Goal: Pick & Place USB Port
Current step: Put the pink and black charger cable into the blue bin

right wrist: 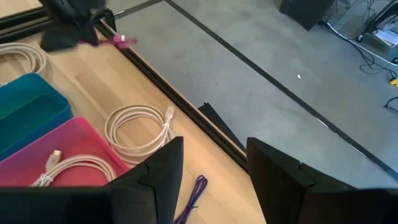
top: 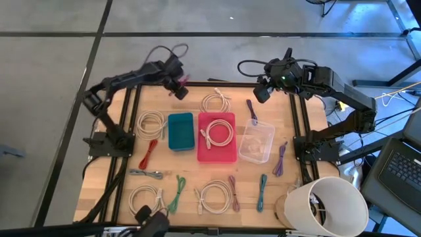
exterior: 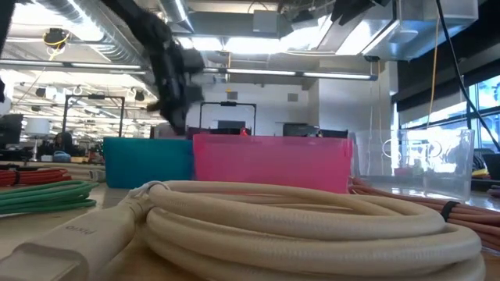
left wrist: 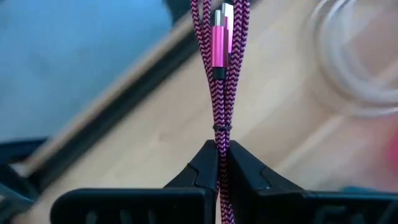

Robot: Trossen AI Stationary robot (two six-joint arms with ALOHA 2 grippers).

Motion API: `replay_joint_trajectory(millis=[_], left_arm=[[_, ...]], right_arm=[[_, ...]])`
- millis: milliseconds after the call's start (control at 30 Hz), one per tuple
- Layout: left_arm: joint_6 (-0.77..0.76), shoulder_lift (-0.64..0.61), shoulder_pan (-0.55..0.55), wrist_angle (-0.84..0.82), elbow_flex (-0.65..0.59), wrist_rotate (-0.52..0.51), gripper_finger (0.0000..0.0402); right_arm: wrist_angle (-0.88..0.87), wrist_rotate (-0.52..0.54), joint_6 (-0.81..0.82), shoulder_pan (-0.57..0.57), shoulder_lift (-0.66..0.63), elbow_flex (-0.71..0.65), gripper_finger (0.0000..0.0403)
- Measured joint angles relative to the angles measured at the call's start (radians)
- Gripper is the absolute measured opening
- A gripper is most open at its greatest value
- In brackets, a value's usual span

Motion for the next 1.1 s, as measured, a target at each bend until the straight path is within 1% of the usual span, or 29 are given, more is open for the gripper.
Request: replay_joint_trajectory(millis=[133, 267, 367, 467, 533, 667, 800, 867, 967, 1100], left_arm=[[-0.064, -0.132, -0.012, -0.019, 0.010, 0.081, 0.0009], [-0.177, -0.265, -0.041, -0.062, 0.013, 0.112, 0.0009], [-0.266, -0.343, -0.100, -0.095, 0.013, 0.111, 0.0009], [-0.344, -0.402, -0.197, -0.132, 0.013, 0.106, 0.0009], [-0.403, -0.422, -0.277, -0.162, 0.013, 0.075, 0.0009], [-0.557, -0.429, -0.447, -0.227, 0.013, -0.065, 0.0009], [-0.732, -0.405, -0.591, -0.225, 0.003, -0.198, 0.0009], [-0.825, -0.386, -0.648, -0.219, -0.015, -0.240, 0.0009], [-0.974, -0.350, -0.717, -0.208, -0.053, -0.277, 0.0009], [-1.201, -0.291, -0.775, -0.205, -0.090, -0.322, 0.0009]], right_arm=[[-0.001, 0.000, 0.000, 0.000, 0.000, 0.000, 0.0177], [-0.001, 0.000, 0.000, 0.000, 0.000, 0.000, 0.0177], [-0.001, 0.000, -0.013, 0.000, 0.000, 0.000, 0.0177], [-0.001, 0.000, -0.040, 0.000, 0.000, 0.000, 0.0177], [-0.002, 0.000, -0.054, 0.000, 0.000, 0.000, 0.0177], [-0.003, 0.000, -0.061, 0.000, 0.000, 0.000, 0.0177], [-0.003, 0.000, -0.094, 0.000, 0.000, 0.000, 0.0177], [-0.006, 0.000, -0.112, 0.000, 0.000, 0.000, 0.0177], [-0.025, 0.000, -0.140, 0.000, 0.000, 0.000, 0.0177], [-0.031, 0.000, -0.180, 0.000, 0.000, 0.000, 0.0177]])
